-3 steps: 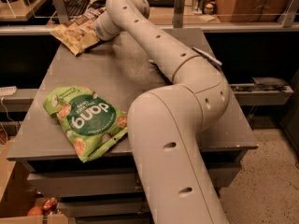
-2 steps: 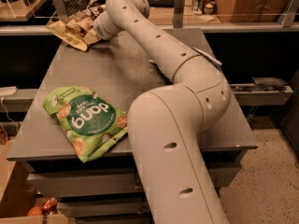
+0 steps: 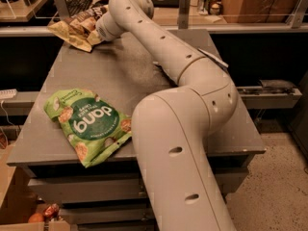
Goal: Pick brown chip bag
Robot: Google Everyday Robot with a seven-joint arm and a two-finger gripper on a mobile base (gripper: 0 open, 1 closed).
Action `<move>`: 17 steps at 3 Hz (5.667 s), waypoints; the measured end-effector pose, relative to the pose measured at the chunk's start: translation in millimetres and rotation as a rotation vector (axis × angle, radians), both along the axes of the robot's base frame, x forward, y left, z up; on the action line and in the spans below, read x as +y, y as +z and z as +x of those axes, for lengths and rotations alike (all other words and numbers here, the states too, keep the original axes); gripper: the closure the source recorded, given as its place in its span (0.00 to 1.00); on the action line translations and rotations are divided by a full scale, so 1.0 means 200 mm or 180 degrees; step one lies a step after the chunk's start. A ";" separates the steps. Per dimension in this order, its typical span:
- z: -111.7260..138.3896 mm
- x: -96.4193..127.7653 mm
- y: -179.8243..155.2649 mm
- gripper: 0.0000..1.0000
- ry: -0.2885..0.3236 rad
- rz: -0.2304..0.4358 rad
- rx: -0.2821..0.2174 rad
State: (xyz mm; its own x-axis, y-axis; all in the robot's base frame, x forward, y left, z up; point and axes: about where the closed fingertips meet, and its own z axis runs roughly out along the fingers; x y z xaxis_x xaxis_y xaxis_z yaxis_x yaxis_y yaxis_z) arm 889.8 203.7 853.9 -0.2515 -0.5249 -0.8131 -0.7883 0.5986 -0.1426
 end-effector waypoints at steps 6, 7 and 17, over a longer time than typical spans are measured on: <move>0.00 0.00 0.00 0.08 0.0001 0.0000 0.0000; 0.00 -0.03 0.18 0.00 -0.0106 -0.0107 -0.0163; -0.10 0.07 0.52 1.00 0.0106 0.0203 -0.0408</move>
Offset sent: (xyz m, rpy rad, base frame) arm -0.2017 -0.1280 0.2483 0.0404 -0.5833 0.1307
